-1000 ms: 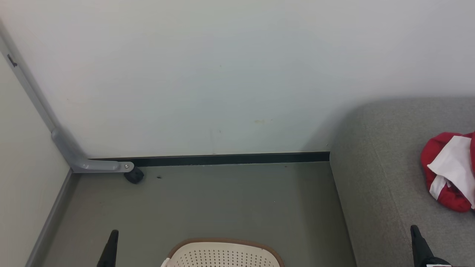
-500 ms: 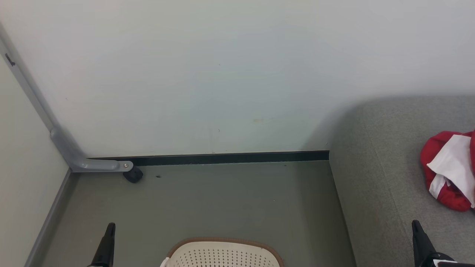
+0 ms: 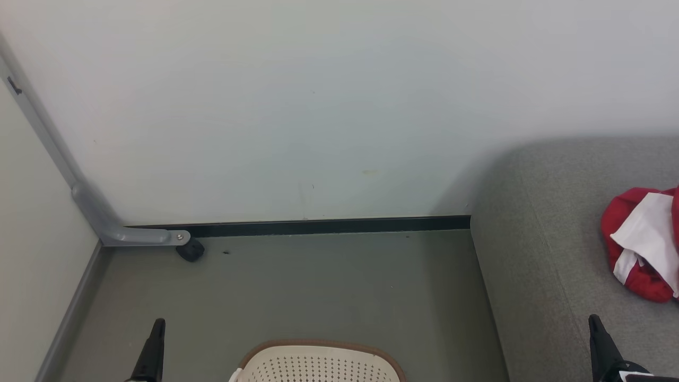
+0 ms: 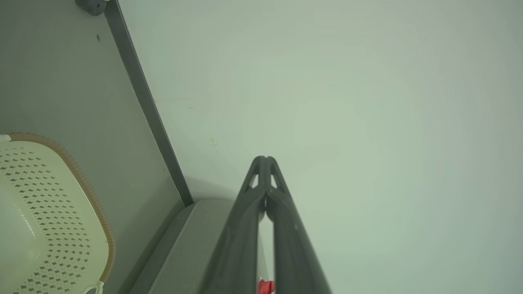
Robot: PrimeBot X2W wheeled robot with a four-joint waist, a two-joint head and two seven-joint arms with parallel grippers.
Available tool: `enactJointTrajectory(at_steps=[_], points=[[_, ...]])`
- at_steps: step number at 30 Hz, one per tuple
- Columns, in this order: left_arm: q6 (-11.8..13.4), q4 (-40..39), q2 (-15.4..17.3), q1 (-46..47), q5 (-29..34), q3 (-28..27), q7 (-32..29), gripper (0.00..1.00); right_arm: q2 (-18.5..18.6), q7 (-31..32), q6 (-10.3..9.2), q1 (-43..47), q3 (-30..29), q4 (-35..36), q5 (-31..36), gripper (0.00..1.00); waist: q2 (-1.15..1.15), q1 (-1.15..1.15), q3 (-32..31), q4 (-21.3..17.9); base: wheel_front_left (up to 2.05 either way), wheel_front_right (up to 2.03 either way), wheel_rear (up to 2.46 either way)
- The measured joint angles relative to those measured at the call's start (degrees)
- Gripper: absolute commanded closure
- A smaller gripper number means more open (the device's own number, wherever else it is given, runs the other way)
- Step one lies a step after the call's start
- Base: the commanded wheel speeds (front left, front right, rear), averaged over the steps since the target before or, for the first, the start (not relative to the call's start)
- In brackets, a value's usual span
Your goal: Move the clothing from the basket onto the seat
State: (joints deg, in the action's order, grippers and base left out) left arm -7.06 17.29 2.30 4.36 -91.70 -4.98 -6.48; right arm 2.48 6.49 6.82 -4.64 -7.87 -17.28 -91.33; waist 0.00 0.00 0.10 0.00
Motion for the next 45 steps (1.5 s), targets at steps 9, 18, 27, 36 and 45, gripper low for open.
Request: enactJointTrajectory(at_steps=[9, 18, 27, 36, 45], points=[[0.0, 0.0, -0.01, 0.0, 0.0, 0.0, 0.0, 1.0, 0.0, 0.0, 0.0, -0.01, 0.0, 0.0, -0.01, 1.0, 0.0, 0.0, 0.0, 0.0, 0.0, 0.0, 0.0], [0.0, 0.0, -0.02, 0.0, 0.0, 0.01, 0.0, 1.0, 0.0, 0.0, 0.0, -0.01, 0.01, 0.0, -0.01, 1.0, 0.0, 0.0, 0.0, 0.0, 0.0, 0.0, 0.0], [0.0, 0.0, -0.02, 0.0, -0.01, 0.01, 0.0, 1.0, 0.0, 0.0, 0.0, -0.01, 0.01, 0.01, -0.01, 1.0, 0.0, 0.0, 0.0, 0.0, 0.0, 0.0, 0.0], [0.0, 0.0, -0.03, 0.0, -0.01, 0.01, 0.0, 1.0, -0.01, 0.0, 0.0, -0.01, 0.01, 0.01, -0.01, 1.0, 0.0, 0.0, 0.0, 0.0, 0.0, 0.0, 0.0], [0.0, 0.0, -0.03, 0.0, -0.01, 0.01, 0.0, 1.0, -0.01, 0.0, 0.0, -0.01, 0.01, 0.01, -0.01, 1.0, 0.0, 0.0, 0.0, 0.0, 0.0, 0.0, 0.0]])
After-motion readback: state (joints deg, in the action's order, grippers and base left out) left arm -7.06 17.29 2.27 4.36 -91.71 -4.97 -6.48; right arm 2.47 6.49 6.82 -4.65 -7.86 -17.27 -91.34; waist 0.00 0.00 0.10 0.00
